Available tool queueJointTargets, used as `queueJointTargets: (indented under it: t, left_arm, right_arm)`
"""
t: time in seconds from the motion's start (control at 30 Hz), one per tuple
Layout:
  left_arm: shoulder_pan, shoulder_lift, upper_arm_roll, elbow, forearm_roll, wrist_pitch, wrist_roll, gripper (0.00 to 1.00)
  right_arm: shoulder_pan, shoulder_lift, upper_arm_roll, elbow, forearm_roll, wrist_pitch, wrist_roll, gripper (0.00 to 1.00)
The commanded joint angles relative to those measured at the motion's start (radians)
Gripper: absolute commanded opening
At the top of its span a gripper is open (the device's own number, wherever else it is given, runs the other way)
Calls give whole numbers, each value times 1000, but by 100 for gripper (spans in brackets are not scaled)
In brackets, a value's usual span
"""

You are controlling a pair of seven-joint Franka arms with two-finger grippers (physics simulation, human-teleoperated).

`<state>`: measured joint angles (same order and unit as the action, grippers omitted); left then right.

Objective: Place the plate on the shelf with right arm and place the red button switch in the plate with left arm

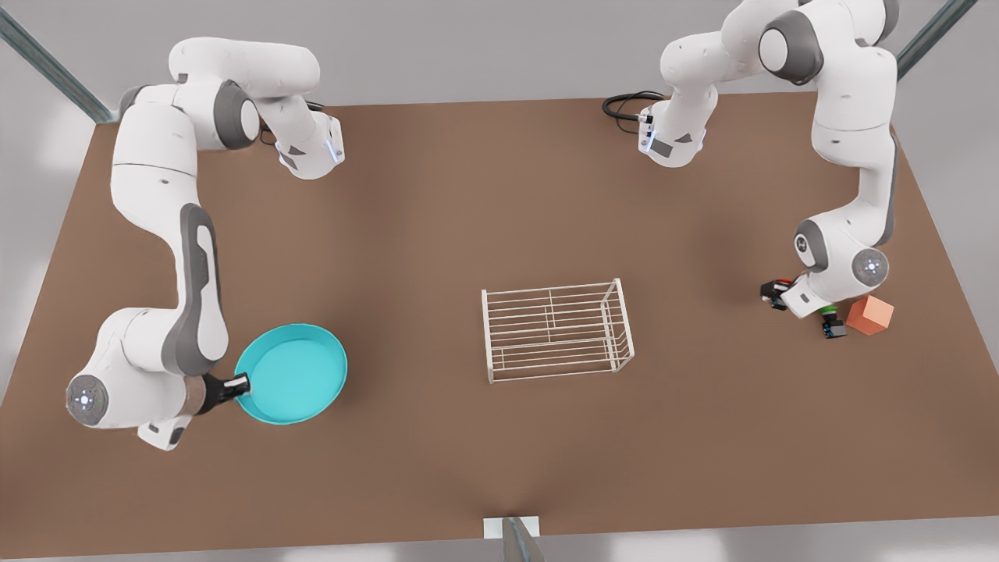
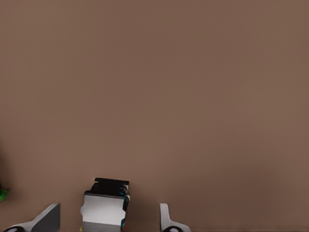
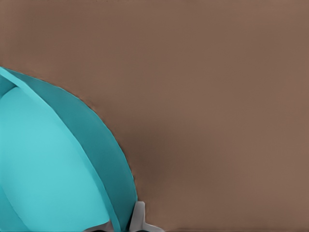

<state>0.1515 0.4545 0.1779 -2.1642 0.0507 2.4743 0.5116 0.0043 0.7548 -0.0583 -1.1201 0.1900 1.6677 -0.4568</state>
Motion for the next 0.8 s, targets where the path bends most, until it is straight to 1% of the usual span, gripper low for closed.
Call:
queueJointTargets:
  t: [0.0,0.13,0.2,0.23,0.27,0.3,0.37,0.4,0.43,0.47,0.5,0.57,0.6,0.77]
  left_arm:
    - [0,6,0,-5,1,51,41,100]
    - [3,12,0,-3,1,54,41,100]
    - [8,12,0,-3,1,54,41,100]
    - [8,13,0,-2,1,54,41,98]
    - [8,13,0,-2,1,54,41,89]
    - [8,13,0,-2,1,54,41,78]
    - [8,13,0,-2,1,54,41,67]
    - [8,13,0,-2,1,54,41,67]
    - [10,13,0,-2,1,54,41,67]
    - [10,13,0,-2,1,54,41,66]
    - [10,13,0,-2,1,54,41,55]
    - [10,13,0,-2,1,54,41,48]
    - [10,13,0,-2,1,54,41,48]
    - [10,-10,0,0,1,40,39,46]
  right_arm:
    - [31,-32,0,0,-9,-59,-43,19]
    - [112,-101,-5,0,-4,-72,-37,19]
    - [183,-126,-26,0,-1,-80,-19,19]
    - [212,-134,-26,2,-1,-79,12,19]
    - [247,-137,-28,3,-1,-80,58,19]
    - [289,-141,-32,6,-1,-79,116,19]
    - [352,-147,-35,13,0,-71,214,19]
    - [358,-147,-18,34,0,-77,250,19]
    - [396,-147,-41,34,2,-77,271,19]
    - [405,-146,-34,39,2,-69,296,19]
    - [439,-146,-38,42,5,-63,310,19]
    - [505,-143,-41,42,28,-39,418,19]
    - [531,-143,-41,43,28,-34,469,19]
    - [629,-109,-41,52,72,118,655,20]
